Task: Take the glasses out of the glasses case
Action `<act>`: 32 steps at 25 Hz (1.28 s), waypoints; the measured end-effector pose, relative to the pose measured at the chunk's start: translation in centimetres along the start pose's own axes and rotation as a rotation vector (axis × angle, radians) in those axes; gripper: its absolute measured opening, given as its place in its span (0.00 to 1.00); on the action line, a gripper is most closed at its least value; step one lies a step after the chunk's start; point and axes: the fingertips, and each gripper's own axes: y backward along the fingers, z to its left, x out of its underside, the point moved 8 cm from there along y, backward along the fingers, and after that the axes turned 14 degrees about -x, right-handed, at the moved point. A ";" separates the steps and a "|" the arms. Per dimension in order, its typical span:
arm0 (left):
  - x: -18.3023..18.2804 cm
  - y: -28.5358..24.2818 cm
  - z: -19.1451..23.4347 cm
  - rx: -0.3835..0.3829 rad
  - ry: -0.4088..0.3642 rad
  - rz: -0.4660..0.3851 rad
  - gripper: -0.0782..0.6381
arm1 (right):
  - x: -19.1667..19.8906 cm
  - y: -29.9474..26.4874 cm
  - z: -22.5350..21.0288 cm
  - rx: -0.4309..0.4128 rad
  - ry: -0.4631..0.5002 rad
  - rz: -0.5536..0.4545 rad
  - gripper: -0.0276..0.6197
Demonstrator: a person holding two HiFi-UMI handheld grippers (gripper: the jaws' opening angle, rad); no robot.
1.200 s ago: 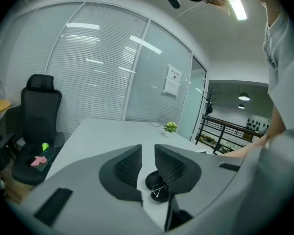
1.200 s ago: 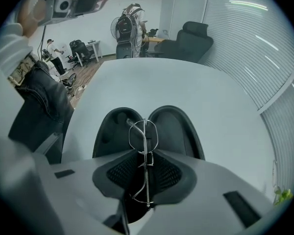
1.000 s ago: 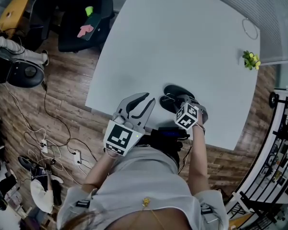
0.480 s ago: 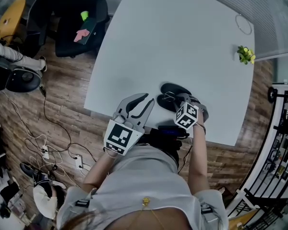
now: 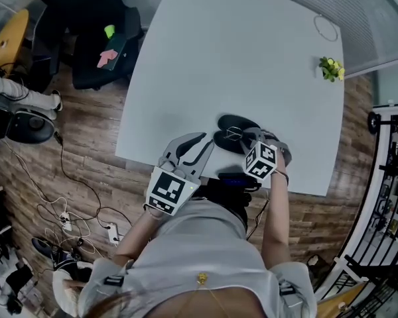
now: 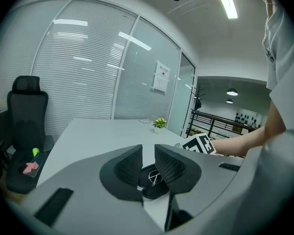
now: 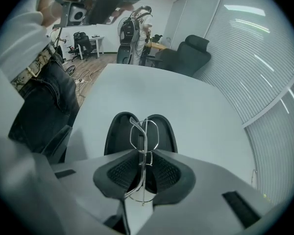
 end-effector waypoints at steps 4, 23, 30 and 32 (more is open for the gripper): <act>0.2 -0.1 -0.3 0.024 -0.014 0.003 0.24 | -0.3 1.2 0.4 0.001 0.020 0.001 0.18; 0.5 -0.6 -0.7 0.080 -0.046 0.008 0.24 | -3.6 9.7 1.7 0.067 0.076 0.003 0.18; 0.6 -0.8 -0.6 0.089 -0.051 0.011 0.24 | -5.0 12.1 2.3 0.095 0.092 -0.011 0.18; 0.7 -0.8 -0.7 0.093 -0.051 0.012 0.24 | -5.1 12.5 2.5 0.098 0.092 -0.012 0.18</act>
